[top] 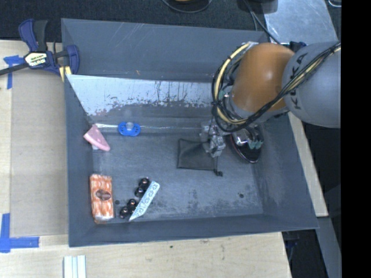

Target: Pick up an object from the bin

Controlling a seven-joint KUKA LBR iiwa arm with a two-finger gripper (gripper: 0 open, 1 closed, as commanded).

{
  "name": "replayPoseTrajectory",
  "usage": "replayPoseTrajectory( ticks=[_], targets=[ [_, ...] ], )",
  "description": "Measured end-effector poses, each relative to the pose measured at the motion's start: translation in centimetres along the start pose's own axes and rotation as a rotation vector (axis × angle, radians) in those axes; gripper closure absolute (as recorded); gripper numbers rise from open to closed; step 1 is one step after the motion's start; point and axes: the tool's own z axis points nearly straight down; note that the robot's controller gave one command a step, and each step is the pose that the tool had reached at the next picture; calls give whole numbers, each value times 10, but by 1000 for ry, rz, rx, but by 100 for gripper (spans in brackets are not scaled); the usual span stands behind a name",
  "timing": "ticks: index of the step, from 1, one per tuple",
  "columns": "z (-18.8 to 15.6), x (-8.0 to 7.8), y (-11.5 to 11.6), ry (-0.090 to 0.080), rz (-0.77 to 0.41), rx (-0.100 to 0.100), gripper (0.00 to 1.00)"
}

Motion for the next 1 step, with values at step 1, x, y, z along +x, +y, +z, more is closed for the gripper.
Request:
replayPoseTrajectory(
  ticks=[1],
  targets=[
    [34,-14,54,2,-85,-3,0]
  ],
)
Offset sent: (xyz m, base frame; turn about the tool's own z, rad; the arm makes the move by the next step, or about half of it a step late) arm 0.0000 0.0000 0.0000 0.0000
